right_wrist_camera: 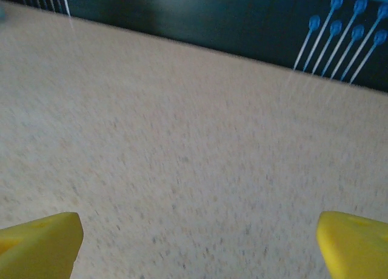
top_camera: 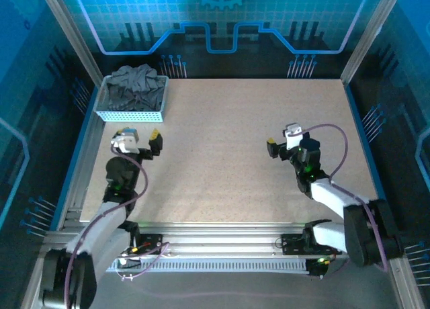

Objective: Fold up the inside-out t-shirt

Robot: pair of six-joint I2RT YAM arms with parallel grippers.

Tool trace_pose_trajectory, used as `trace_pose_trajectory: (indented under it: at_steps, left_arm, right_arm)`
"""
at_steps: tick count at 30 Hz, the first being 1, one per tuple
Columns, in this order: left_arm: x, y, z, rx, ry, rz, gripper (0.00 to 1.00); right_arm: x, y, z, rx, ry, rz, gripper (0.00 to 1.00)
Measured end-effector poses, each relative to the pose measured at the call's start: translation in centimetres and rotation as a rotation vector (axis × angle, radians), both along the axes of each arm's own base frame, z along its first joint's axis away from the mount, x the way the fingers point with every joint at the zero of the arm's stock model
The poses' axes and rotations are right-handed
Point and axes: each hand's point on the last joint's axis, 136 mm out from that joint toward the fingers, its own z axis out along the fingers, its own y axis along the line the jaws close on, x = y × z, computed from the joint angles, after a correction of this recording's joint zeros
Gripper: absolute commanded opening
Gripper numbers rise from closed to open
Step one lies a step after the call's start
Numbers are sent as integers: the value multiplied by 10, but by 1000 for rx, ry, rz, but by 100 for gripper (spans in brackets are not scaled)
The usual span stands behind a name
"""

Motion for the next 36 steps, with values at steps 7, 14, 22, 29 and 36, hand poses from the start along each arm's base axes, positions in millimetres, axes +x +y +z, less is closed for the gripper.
trace_pose_trajectory:
  at_steps: [7,14,22,29,36]
  left_arm:
    - [4,27,42,-285,143,153,99]
    - [41,51,29,-383,346,320,99]
    - [146,57,-18,-387,586,341,99]
    - [249,72,-61,-413,717,320,99]
    - [309,82,-107,-416,815,290,99]
  right_arm:
    - [-14,-5,99,181,-61,-64,100]
    - [-20,-60,126,422,-2,-278,100]
    - [-15,-51,67,462,255,-284,100]
    - [-17,-29,59,452,299,-223,100]
    - [-17,-16,55,437,317,-192,100]
